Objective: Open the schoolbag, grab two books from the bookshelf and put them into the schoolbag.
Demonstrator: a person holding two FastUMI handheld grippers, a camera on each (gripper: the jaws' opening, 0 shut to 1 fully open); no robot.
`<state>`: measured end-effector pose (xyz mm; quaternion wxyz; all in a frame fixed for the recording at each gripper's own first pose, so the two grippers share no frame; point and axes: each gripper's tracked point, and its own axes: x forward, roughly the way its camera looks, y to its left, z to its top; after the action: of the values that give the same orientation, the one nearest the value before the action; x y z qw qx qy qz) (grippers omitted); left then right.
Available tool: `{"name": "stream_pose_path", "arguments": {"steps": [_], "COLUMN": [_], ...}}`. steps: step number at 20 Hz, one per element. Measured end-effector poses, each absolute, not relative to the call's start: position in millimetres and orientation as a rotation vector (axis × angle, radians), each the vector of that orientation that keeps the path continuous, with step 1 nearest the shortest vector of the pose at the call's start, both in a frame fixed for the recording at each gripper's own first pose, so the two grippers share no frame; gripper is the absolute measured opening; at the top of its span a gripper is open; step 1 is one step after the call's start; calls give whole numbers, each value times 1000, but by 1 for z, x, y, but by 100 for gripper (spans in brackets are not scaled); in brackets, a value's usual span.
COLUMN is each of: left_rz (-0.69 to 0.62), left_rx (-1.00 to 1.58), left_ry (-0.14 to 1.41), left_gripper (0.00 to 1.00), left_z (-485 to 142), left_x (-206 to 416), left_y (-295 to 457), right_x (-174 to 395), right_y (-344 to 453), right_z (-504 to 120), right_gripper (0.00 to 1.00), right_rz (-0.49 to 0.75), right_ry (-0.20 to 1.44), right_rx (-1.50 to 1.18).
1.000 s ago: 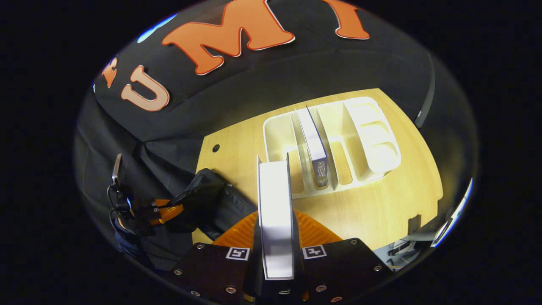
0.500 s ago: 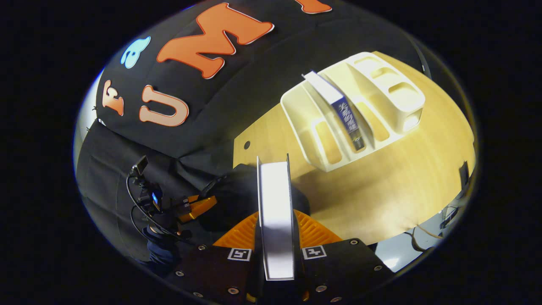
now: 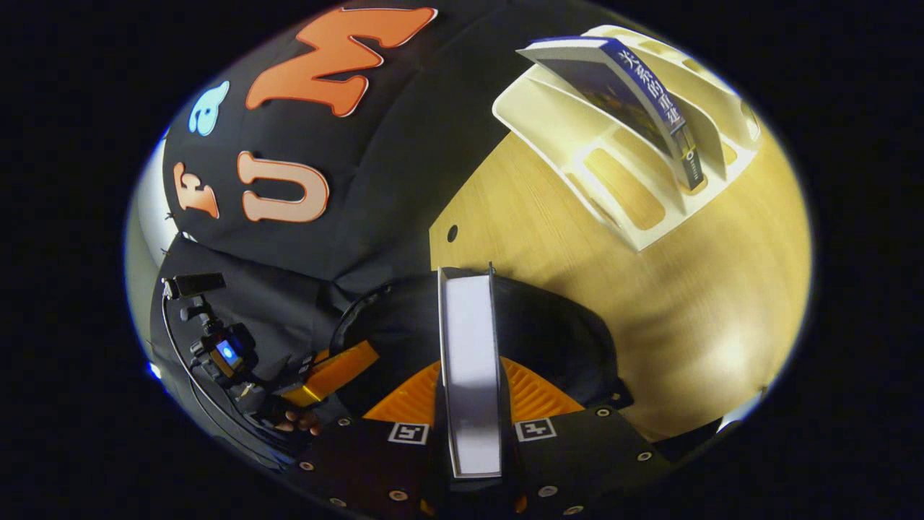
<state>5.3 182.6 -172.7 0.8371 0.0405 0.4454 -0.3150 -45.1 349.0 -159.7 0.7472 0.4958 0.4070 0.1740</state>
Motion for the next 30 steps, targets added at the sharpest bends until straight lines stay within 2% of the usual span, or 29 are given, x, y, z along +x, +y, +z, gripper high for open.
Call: {"name": "stream_pose_path", "arguments": {"steps": [7, 11, 12, 13, 14, 15, 18, 19, 23, 30], "left_rz": [-648, -644, -639, -633, -629, -620, -615, -613, -602, -570], "left_rx": [47, 52, 49, 45, 45, 49, 62, 65, 68, 74], "left_ry": [940, 954, 952, 950, 948, 947, 943, 941, 946, 958], "left_gripper": [5, 5, 5, 5, 5, 5, 5, 5, 5, 5], "left_z": [-168, -174, -174, -172, -173, -174, -177, -177, -180, -190], "left_x": [-1, -3, -1, 2, 3, 5, 7, 7, 4, -1], "left_y": [167, 166, 169, 171, 172, 174, 174, 173, 171, 167], "right_x": [-22, -40, -46, -51, -58, -61, -77, -78, -87, -48], "right_y": [403, 440, 445, 446, 443, 436, 404, 390, 335, 214], "right_z": [-191, -209, -210, -212, -210, -207, -210, -203, -190, -143], "right_gripper": [29, 36, 21, 46, 54, 69, 79, 90, 97, 97], "right_rz": [351, 418, 437, 449, 466, 478, 492, 493, 467, 347], "right_ry": [844, 998, 1035, 1062, 1081, 1088, 1114, 1104, 1109, 1073], "right_rx": [1123, 1076, 1058, 1034, 999, 949, 725, 683, 562, 272]}}
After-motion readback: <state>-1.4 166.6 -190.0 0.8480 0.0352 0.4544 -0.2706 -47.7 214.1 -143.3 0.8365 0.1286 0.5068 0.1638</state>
